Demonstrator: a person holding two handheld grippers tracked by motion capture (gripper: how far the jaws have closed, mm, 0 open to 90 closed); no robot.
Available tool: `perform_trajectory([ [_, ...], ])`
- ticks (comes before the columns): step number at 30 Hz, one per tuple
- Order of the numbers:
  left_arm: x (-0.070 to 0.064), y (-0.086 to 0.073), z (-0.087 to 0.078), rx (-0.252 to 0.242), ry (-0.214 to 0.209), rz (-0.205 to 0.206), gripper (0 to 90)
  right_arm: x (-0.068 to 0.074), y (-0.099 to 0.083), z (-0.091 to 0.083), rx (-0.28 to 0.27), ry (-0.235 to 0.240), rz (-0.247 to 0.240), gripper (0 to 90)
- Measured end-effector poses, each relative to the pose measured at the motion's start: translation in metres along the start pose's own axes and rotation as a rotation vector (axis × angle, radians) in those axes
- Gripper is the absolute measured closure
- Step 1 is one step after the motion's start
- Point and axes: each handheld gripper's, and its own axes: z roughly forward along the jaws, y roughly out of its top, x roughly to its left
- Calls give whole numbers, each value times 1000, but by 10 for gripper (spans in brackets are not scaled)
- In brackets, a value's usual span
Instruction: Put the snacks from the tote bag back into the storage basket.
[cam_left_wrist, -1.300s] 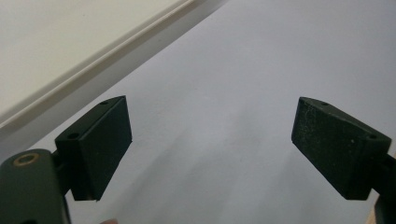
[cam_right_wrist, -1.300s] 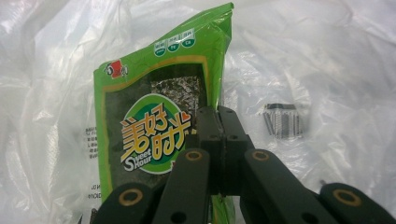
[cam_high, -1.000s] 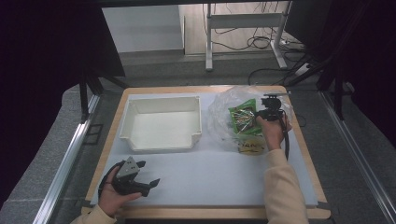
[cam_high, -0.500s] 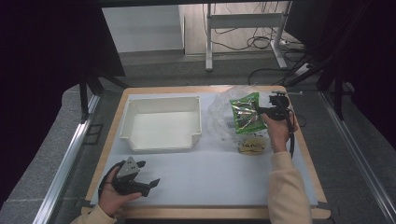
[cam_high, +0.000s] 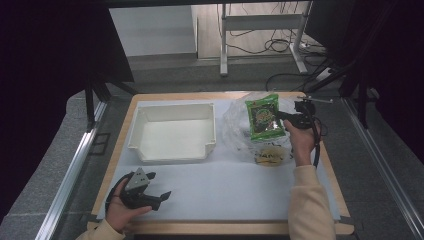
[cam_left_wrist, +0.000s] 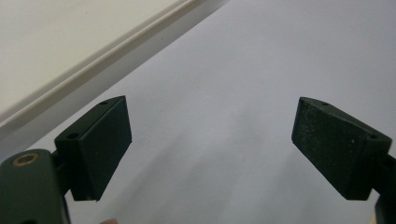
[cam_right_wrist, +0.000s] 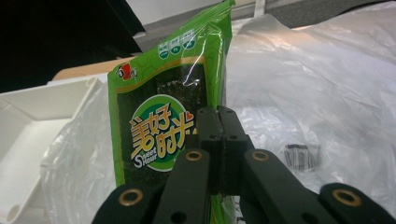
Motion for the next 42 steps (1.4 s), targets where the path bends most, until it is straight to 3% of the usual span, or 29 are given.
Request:
perform_trajectory([
  [6, 1, 0, -1, -11, 9, -16, 124, 4, 0, -2, -22, 10, -20, 899],
  [22, 1, 0, 1, 4, 12, -10, 122, 8, 1, -8, -75, 73, -12, 899],
  [42, 0, 0, -1, -4, 11, -10, 122, 26, -2, -17, -115, 129, -47, 899],
])
